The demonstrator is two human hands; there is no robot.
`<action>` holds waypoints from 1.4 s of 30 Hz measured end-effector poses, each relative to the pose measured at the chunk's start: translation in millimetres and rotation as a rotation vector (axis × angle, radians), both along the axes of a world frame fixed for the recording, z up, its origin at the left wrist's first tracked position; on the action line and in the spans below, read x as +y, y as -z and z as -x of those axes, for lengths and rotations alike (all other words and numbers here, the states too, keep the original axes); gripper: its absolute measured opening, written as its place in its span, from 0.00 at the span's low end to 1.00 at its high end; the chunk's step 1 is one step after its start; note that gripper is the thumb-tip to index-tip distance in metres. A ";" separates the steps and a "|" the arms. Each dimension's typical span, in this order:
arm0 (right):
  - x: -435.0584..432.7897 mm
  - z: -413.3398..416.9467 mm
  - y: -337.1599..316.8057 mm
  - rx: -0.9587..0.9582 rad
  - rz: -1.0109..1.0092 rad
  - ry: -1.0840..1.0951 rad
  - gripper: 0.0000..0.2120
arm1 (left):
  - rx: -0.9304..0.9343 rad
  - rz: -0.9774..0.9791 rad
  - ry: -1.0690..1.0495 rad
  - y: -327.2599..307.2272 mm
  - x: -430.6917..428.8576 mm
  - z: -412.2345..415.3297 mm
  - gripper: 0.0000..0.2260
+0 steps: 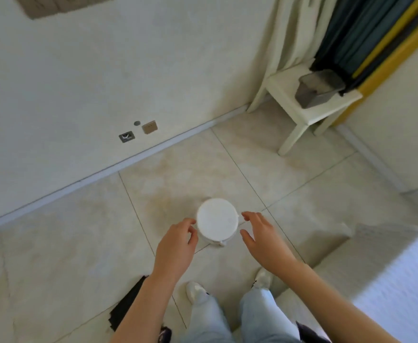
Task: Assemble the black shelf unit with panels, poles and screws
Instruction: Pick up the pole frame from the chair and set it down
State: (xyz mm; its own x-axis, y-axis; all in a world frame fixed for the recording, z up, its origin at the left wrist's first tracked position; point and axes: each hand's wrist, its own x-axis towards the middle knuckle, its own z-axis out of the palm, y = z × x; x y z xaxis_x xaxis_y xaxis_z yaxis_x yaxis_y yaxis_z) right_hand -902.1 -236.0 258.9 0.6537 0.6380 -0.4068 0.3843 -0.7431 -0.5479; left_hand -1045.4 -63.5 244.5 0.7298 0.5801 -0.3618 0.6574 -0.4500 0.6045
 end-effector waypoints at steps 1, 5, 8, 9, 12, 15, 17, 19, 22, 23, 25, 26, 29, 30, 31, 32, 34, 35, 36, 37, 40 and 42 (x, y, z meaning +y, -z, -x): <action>-14.9 -9.1 -1.5 -0.007 0.000 0.027 0.21 | -0.001 0.000 0.035 -2.5 -9.8 -15.4 0.13; -71.4 -47.0 -6.6 -0.034 0.005 0.099 0.21 | 0.021 -0.024 0.127 -12.3 -52.2 -75.4 0.13; -112.2 -79.8 -8.6 -0.047 0.010 0.139 0.21 | 0.028 -0.057 0.150 -16.4 -85.6 -120.5 0.13; -126.1 -92.1 -9.2 -0.048 0.005 0.151 0.21 | 0.029 -0.064 0.151 -17.2 -97.7 -135.5 0.13; -165.4 -131.9 -11.1 -0.071 -0.005 0.188 0.20 | 0.025 -0.069 0.171 -17.2 -132.6 -179.9 0.12; -197.7 -172.2 -13.4 -0.096 -0.015 0.236 0.20 | 0.016 -0.068 0.201 -17.1 -160.7 -224.0 0.12; -213.4 -198.2 -13.9 -0.103 -0.017 0.263 0.20 | 0.014 -0.070 0.224 -17.6 -173.8 -252.2 0.13; -224.5 -223.3 -14.5 -0.101 -0.013 0.283 0.20 | 0.013 -0.078 0.237 -18.7 -183.1 -279.6 0.13; -232.8 -260.8 -15.2 -0.102 -0.021 0.321 0.20 | 0.005 -0.090 0.257 -20.7 -190.1 -322.2 0.12; -233.8 -273.2 -15.0 -0.104 -0.022 0.330 0.20 | 0.002 -0.094 0.267 -20.8 -190.8 -337.3 0.12; -234.0 -299.1 -14.7 -0.112 -0.020 0.341 0.20 | -0.003 -0.100 0.283 -21.6 -189.9 -369.5 0.12; -233.5 -313.2 -14.8 -0.116 -0.018 0.344 0.20 | -0.005 -0.104 0.292 -22.0 -188.2 -386.7 0.12; -229.0 -358.6 -17.2 -0.126 -0.021 0.372 0.20 | -0.025 -0.114 0.324 -25.4 -179.4 -440.2 0.12; -227.1 -374.4 -18.9 -0.126 -0.022 0.385 0.20 | -0.027 -0.116 0.339 -27.6 -175.6 -458.3 0.12; -225.5 -390.7 -20.2 -0.128 -0.019 0.401 0.20 | -0.029 -0.118 0.355 -29.4 -171.6 -476.8 0.12; -223.5 -407.7 -21.6 -0.132 -0.018 0.418 0.20 | -0.034 -0.128 0.371 -31.6 -166.9 -496.2 0.12; -220.6 -434.0 -25.8 -0.139 -0.013 0.442 0.20 | -0.038 -0.139 0.394 -37.6 -159.7 -527.2 0.12; -218.3 -452.0 -27.5 -0.142 -0.014 0.460 0.20 | -0.041 -0.139 0.412 -39.9 -155.1 -547.8 0.12; -216.1 -468.3 -29.6 -0.149 -0.015 0.471 0.20 | -0.045 -0.143 0.429 -42.6 -151.6 -566.6 0.12; -213.8 -484.5 -31.7 -0.159 -0.019 0.481 0.20 | -0.056 -0.148 0.437 -45.3 -148.9 -585.7 0.12; -210.3 -531.6 -38.7 -0.177 -0.034 0.498 0.20 | -0.093 -0.150 0.446 -52.3 -146.3 -639.0 0.12; -210.9 -561.0 -42.2 -0.191 -0.043 0.500 0.20 | -0.102 -0.145 0.462 -55.9 -148.7 -669.8 0.11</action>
